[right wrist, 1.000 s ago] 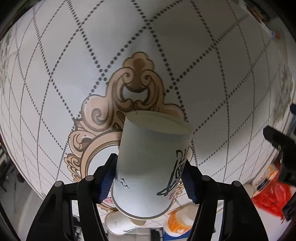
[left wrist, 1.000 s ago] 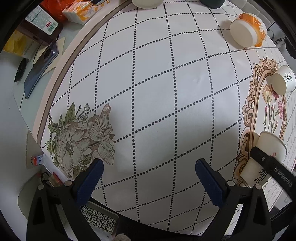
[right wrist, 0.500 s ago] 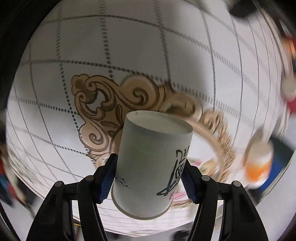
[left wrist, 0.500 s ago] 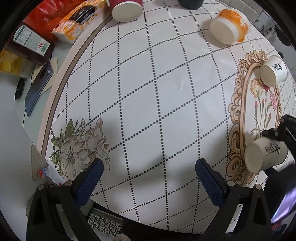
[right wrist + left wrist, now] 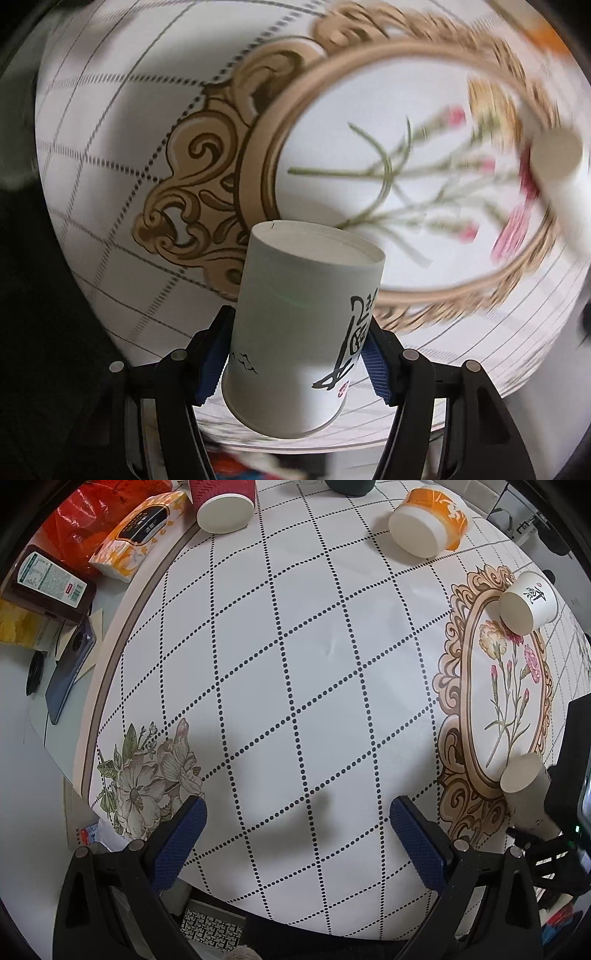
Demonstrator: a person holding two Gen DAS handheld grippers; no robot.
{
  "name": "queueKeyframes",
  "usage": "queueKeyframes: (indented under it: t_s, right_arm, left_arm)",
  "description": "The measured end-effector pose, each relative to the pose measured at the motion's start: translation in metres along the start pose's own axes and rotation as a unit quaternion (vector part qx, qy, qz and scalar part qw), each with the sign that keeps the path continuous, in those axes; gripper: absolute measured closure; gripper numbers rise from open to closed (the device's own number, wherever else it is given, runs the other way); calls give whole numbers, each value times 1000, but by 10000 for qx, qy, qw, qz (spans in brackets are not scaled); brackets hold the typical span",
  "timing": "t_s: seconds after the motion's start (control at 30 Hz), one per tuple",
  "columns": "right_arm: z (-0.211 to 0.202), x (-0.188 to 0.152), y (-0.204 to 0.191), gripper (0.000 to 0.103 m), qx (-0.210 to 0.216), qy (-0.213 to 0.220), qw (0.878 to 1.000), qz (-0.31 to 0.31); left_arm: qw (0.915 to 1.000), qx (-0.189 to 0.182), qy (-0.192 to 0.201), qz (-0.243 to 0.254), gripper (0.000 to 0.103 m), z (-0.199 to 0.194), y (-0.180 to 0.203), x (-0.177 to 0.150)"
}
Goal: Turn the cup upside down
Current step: 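Lift the cup with the right gripper and rotate it rim-down, then lower the inverted cup onto the floral oval and open the right gripper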
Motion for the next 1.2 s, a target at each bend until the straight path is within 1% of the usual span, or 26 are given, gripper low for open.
queueKeyframes:
  t_s: [0.03,0.1,0.17,0.27,0.33,0.4,0.43,0.53,0.6,0.67,0.73,0.83,0.9,1.03,1.17,1.2]
  right_arm:
    - [0,0,4,36,101,-11,9997,227]
    - [2,-3,9,36,346,-9,9969,700]
    - [3,-4,16,36,539,15,9934,1008]
    - [5,-7,25,36,914,37,9840,1526]
    - [9,-13,39,36,1095,10,9779,1778]
    - [11,-14,43,36,1275,-5,9706,2041]
    - [9,-28,57,36,1335,-5,9680,2123]
    - [15,-35,69,36,1530,-30,9596,2363]
    - [18,-39,77,35,1582,-33,9563,2457]
    - [19,-36,83,35,1678,-74,9528,2527]
    - [22,-42,95,34,1679,-80,9504,2617]
    - [21,-38,102,33,1764,-143,9466,2695]
    - [12,-37,108,24,1796,-115,9446,2743]
    - [2,-37,127,24,1828,-26,9410,2848]
    - [1,-33,146,24,1894,-37,9339,3032]
    - [2,-32,150,24,1978,-33,9299,3102]
  left_arm:
    - [9999,55,60,89,1,0,-1,-1]
    - [9999,63,80,114,1,-2,3,0]
    - [9997,106,133,197,1,-2,5,-2]
    - [9996,112,149,230,1,-4,12,-3]
    - [9995,113,161,252,1,-5,15,-4]
    - [9994,105,164,269,1,-6,17,-7]
    - [9994,101,164,275,1,-5,15,-10]
    - [9994,99,160,302,1,-5,16,-14]
    - [9994,99,152,305,1,-6,17,-15]
    - [9994,93,144,300,1,-6,19,-16]
    - [9994,88,142,297,1,-7,19,-15]
    - [9995,84,120,293,1,-6,20,-19]
    - [9994,82,118,301,1,-6,21,-19]
    - [9993,84,127,355,1,-5,20,-17]
    - [9991,92,88,405,1,-6,22,-15]
    - [9991,97,86,411,1,-6,22,-16]
Point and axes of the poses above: each gripper's, at about its wrist camera, not at the fingertips, and z roughly the way its jaws point, y to its right, x to its top, the point moved 1 cm from there along z, roughly the way its jaws point, and after that the axes turned 1 degree about -x, right-handed, at the moved point
